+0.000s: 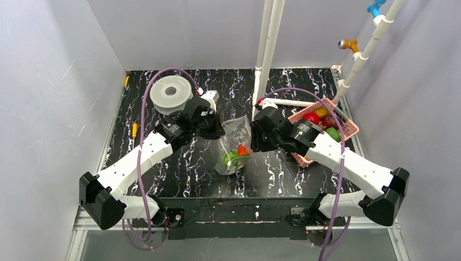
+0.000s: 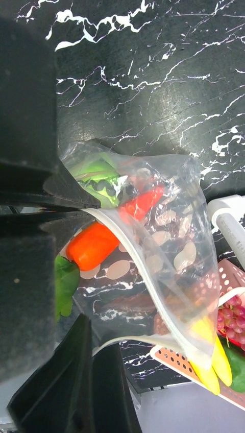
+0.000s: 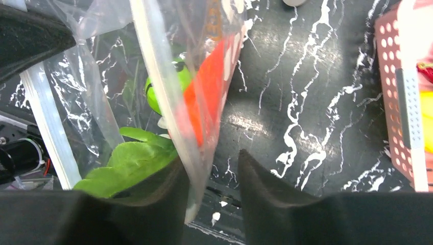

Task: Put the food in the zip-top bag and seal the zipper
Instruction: Adjust the zipper food storage bag at the center of the board, then pick up the fake fruit from the bin.

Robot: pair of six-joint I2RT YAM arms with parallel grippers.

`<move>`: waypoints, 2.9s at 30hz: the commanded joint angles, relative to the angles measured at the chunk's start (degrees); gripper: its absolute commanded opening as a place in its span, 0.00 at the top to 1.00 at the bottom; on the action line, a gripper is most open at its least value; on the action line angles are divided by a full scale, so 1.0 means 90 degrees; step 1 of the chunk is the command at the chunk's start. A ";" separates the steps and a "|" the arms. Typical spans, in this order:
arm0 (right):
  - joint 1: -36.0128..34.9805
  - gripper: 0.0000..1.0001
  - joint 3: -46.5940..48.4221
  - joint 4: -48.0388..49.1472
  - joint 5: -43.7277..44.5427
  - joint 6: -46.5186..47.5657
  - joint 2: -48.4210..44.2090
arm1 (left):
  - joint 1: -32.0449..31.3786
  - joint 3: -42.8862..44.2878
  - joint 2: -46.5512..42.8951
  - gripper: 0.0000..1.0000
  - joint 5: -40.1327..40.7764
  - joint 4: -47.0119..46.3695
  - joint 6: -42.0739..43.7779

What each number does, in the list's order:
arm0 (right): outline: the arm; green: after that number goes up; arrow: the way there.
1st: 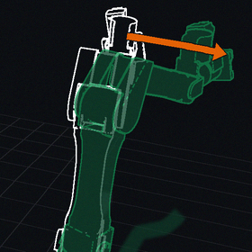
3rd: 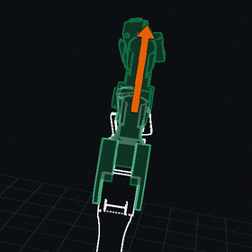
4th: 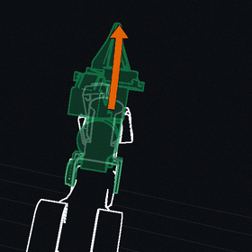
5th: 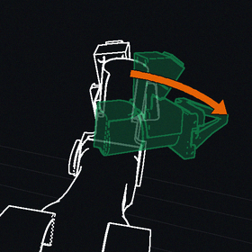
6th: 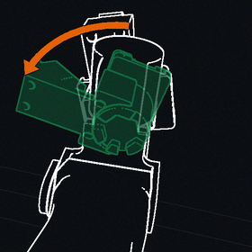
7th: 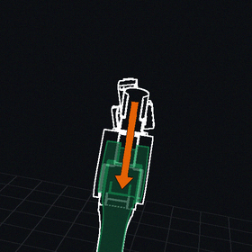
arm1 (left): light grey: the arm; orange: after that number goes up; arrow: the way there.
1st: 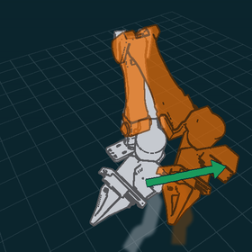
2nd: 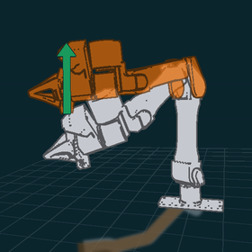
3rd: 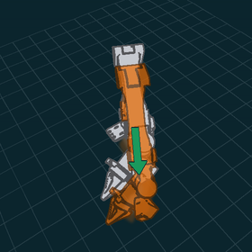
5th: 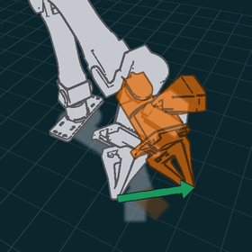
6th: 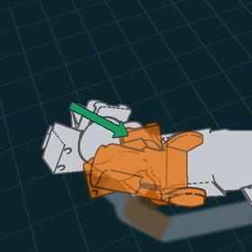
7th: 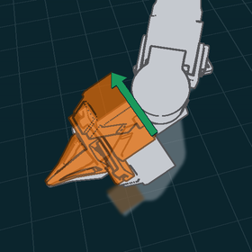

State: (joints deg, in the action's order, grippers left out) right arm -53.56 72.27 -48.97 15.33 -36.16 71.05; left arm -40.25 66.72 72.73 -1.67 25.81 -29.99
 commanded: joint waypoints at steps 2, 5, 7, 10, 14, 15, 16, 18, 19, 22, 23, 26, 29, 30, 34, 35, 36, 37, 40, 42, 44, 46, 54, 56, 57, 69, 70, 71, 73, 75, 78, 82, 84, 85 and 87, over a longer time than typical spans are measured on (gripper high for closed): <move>-0.0018 0.81 0.0432 0.0773 -0.0172 0.0294 0.0187 | -0.0009 0.0280 -0.0399 1.00 -0.0043 0.0159 0.0062; -0.0245 0.99 0.1385 0.0251 0.0089 0.0253 0.0401 | -0.0009 0.1108 -0.0327 1.00 -0.0471 0.1071 -0.0121; -0.0468 0.99 0.2199 -0.0074 0.0114 0.0380 0.0584 | -0.0003 0.1862 -0.0385 1.00 -0.0935 0.1704 -0.0318; -0.0490 0.99 0.2929 -0.0242 -0.0564 0.0371 0.1071 | -0.0010 0.2201 -0.0814 1.00 -0.1448 0.1632 -0.1095; -0.0490 0.99 0.2679 0.0490 -0.0889 0.0358 0.1335 | -0.0006 0.1406 -0.1329 1.00 -0.0721 0.1249 -0.1713; -0.0457 0.99 0.2393 0.0957 -0.0927 0.0412 0.1321 | 0.0045 0.1223 -0.1332 1.00 -0.0425 0.1293 -0.1643; -0.0376 0.99 0.2312 0.1132 -0.1077 0.0423 0.1365 | 0.0114 0.1167 -0.1240 1.00 -0.0132 0.1523 -0.1550; -0.0227 0.99 0.2459 0.1235 -0.1468 0.0408 0.1569 | 0.0225 0.1528 -0.0923 1.00 0.0372 0.2315 -0.1465; -0.0179 0.99 0.2604 0.1242 -0.1629 0.0390 0.1664 | 0.0234 0.1827 -0.0786 1.00 0.0447 0.2654 -0.1388; -0.0143 0.99 0.2999 0.1359 -0.2244 0.0428 0.1902 | 0.0223 0.2136 -0.0988 1.00 0.0451 0.2559 -0.1198; -0.0143 0.99 0.3045 0.1413 -0.2287 0.0469 0.1946 | 0.0224 0.2032 -0.1127 1.00 0.0579 0.2375 -0.1157; -0.0008 0.99 0.3129 0.1450 -0.2579 0.0526 0.2173 | 0.0225 0.1841 -0.1199 1.00 0.1137 0.2256 -0.0886; 0.0239 0.99 0.3053 0.1585 -0.3219 0.0496 0.2410 | 0.0225 0.1731 -0.0979 1.00 0.1459 0.2031 -0.0687; 0.0320 0.99 0.2924 0.1754 -0.3430 0.0485 0.2460 | 0.0227 0.1634 -0.0951 1.00 0.1534 0.1865 -0.0643; 0.0516 0.99 0.2206 0.2334 -0.3769 0.0405 0.2444 | 0.0223 0.1000 -0.0818 1.00 0.2023 0.1076 -0.0557; 0.0547 0.98 0.2010 0.2485 -0.3860 0.0330 0.2408 | 0.0228 0.0959 -0.0738 1.00 0.2135 0.1012 -0.0558; 0.0565 0.96 0.1844 0.2634 -0.3970 0.0241 0.2394 | 0.0220 0.0956 -0.0653 1.00 0.2278 0.1016 -0.0609; 0.0568 0.94 0.1727 0.2727 -0.4057 0.0179 0.2398 | 0.0222 0.0973 -0.0573 1.00 0.2385 0.1014 -0.0643; 0.0570 0.88 0.1619 0.2689 -0.4097 0.0124 0.2501 | 0.0221 0.1013 -0.0402 1.00 0.2761 0.0869 -0.0731; 0.0570 0.82 0.1584 0.2615 -0.3967 0.0127 0.2509 | 0.0220 0.1033 -0.0337 1.00 0.2933 0.0712 -0.0818; 0.0578 0.73 0.1584 0.2548 -0.3849 0.0134 0.2480 | 0.0218 0.1009 -0.0268 1.00 0.2858 0.0536 -0.0739; 0.0580 0.68 0.1705 0.2327 -0.3725 0.0212 0.2456 | 0.0218 0.0981 -0.0239 1.00 0.2650 0.0233 -0.0463; 0.0587 0.91 0.2105 0.2631 -0.4568 -0.0225 0.2671 | 0.0199 0.1440 -0.0810 1.00 0.2839 0.0757 -0.0011; 0.0589 0.94 0.2088 0.3038 -0.4954 -0.0511 0.2803 | 0.0198 0.1720 -0.0911 1.00 0.2984 0.1247 -0.0089; 0.0587 0.95 0.2086 0.3252 -0.5158 -0.0661 0.2888 | 0.0200 0.1751 -0.1003 1.00 0.3016 0.1388 -0.0139; 0.0591 0.47 0.1505 0.2319 -0.4099 -0.0183 0.2600 | 0.0203 0.0662 -0.0440 1.00 0.2441 0.0854 -0.0365; 0.0597 0.43 0.1386 0.2164 -0.3834 -0.0111 0.2509 | 0.0197 0.0615 -0.0303 1.00 0.2386 0.0846 -0.0374; 0.0597 0.40 0.1275 0.2023 -0.3638 -0.0039 0.2397 | 0.0197 0.0577 -0.0240 1.00 0.2318 0.0837 -0.0385; 0.0599 0.34 0.1066 0.1863 -0.3367 0.0045 0.2190 | 0.0212 0.0429 -0.0129 1.00 0.2095 0.0766 -0.0427; 0.0599 0.30 0.0921 0.1689 -0.3126 0.0124 0.1968 | 0.0209 0.0367 -0.0087 1.00 0.1834 0.0708 -0.0433; 0.0599 0.29 0.0863 0.1230 -0.2550 0.0216 0.1585 | 0.0212 0.0262 -0.0107 1.00 0.1672 0.0646 -0.0311; 0.0598 0.25 0.0731 0.0736 -0.1732 0.0170 0.0810 | 0.0213 0.0169 -0.0150 1.00 0.1425 0.0551 -0.0143; 0.0600 0.22 0.0631 0.0577 -0.1257 0.0167 0.0380 | 0.0211 0.0142 -0.0145 1.00 0.1252 0.0484 -0.0110; 0.0610 0.20 0.0571 0.0516 -0.1000 0.0127 0.0123 | 0.0209 0.0148 -0.0138 1.00 0.1173 0.0466 -0.0073; 0.0691 0.16 0.0383 0.0393 -0.0247 -0.0037 -0.0241 | 0.0209 0.0173 -0.0129 1.00 0.1060 0.0463 0.0003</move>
State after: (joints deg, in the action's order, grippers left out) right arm -48.33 78.04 -41.42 -1.31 -35.60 76.23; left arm -38.37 68.84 73.23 11.14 31.02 -31.91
